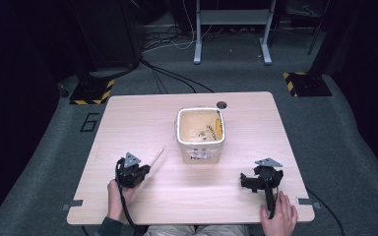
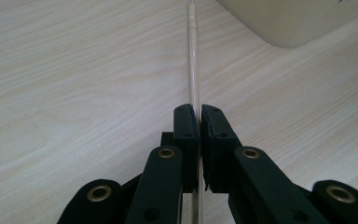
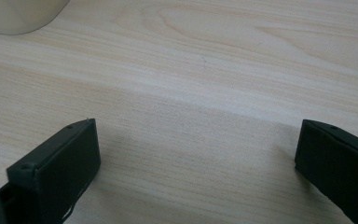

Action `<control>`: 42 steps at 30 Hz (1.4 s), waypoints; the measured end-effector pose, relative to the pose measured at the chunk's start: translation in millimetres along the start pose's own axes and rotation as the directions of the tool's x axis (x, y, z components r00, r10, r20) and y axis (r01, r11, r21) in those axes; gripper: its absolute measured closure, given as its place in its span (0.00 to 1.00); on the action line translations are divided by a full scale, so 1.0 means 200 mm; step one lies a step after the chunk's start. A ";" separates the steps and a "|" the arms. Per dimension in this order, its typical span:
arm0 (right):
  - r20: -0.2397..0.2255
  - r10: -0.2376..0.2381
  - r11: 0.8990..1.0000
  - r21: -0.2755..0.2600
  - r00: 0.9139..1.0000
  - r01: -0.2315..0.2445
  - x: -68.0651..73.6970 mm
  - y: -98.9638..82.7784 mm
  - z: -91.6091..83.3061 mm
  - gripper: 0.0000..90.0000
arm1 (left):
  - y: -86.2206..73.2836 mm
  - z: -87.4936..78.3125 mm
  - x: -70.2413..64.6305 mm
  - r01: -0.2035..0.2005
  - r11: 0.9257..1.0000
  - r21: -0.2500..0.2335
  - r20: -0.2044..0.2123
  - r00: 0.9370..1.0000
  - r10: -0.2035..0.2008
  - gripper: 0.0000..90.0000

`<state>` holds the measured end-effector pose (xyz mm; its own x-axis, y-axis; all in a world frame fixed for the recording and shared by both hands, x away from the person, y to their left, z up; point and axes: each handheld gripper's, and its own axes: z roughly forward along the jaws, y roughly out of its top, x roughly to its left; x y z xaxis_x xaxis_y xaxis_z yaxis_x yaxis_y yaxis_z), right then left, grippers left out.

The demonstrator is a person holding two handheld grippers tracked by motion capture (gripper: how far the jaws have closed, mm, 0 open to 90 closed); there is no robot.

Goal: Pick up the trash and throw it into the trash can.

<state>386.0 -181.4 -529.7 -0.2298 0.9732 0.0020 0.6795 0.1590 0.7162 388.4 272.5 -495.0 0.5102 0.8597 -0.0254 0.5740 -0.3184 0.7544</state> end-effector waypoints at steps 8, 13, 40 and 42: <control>0.000 0.000 1.000 0.000 1.000 0.000 0.00 0.00 0.00 0.00 | 0.06 -0.03 0.00 -0.017 1.000 -0.021 0.001 1.000 0.017 0.95; 0.000 0.000 1.000 0.000 1.000 0.000 0.00 0.00 0.00 0.00 | 0.11 -0.04 0.01 -0.023 0.999 -0.042 0.002 1.000 0.023 0.95; 0.000 0.000 1.000 0.000 1.000 0.000 0.00 0.00 0.00 0.00 | 0.27 -0.07 0.03 -0.022 0.995 -0.097 0.038 0.999 0.026 0.95; 0.000 0.000 1.000 0.000 1.000 0.000 0.00 0.00 0.00 0.00 | 0.28 -0.07 0.03 -0.024 0.995 -0.101 0.036 0.999 0.028 0.95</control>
<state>386.1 -181.4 -529.7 -0.2297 0.9732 0.0018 0.6795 0.1591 0.7163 414.2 264.8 -442.7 0.5483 0.8358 -0.0278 0.4939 -0.2968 0.8173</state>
